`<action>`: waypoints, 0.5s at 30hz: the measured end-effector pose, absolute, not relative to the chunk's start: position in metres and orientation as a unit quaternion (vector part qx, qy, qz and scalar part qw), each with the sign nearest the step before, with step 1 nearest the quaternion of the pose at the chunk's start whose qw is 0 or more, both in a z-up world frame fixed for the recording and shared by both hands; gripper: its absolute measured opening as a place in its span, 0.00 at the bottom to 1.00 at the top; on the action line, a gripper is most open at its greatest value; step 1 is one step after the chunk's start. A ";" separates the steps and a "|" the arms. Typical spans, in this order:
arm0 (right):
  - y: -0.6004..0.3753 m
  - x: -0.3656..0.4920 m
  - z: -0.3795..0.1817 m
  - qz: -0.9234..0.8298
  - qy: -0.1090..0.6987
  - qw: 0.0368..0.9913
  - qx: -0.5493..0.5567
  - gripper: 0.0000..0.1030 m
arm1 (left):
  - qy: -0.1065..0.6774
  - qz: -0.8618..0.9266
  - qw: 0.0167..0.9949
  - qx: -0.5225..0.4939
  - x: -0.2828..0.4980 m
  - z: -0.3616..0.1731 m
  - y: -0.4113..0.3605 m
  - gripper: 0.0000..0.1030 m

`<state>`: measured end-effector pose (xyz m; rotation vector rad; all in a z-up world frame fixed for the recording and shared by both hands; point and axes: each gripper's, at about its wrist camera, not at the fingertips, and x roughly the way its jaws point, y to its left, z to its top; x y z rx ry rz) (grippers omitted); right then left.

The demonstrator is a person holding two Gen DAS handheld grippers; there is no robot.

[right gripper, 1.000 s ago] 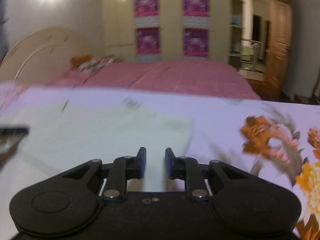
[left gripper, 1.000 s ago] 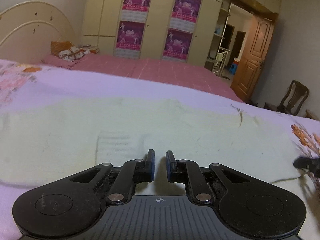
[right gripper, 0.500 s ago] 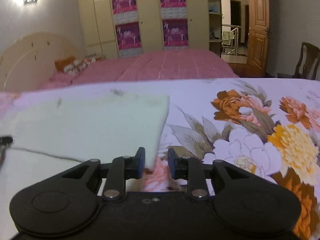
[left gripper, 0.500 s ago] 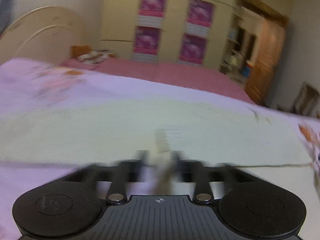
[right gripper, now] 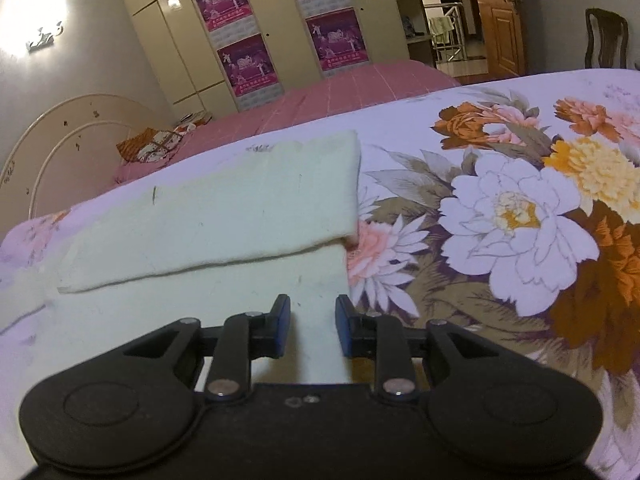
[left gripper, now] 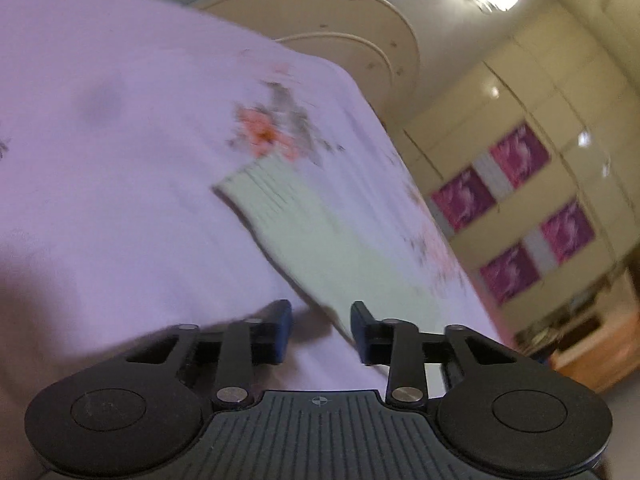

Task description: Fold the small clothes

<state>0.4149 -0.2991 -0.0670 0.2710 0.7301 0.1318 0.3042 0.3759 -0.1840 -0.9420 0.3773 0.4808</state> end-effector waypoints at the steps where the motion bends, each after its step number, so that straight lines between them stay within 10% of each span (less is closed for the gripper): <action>1: -0.298 0.418 -0.066 0.065 0.355 0.923 0.133 0.25 | 0.170 0.226 0.841 -0.462 0.305 -0.189 0.380 0.31; 12: -0.287 0.436 -0.068 0.070 0.356 0.922 0.138 0.24 | 0.136 0.234 0.816 -0.511 0.336 -0.200 0.412 0.29; 15: -0.289 0.437 -0.070 0.069 0.358 0.921 0.142 0.24 | 0.157 0.264 0.819 -0.484 0.346 -0.196 0.413 0.11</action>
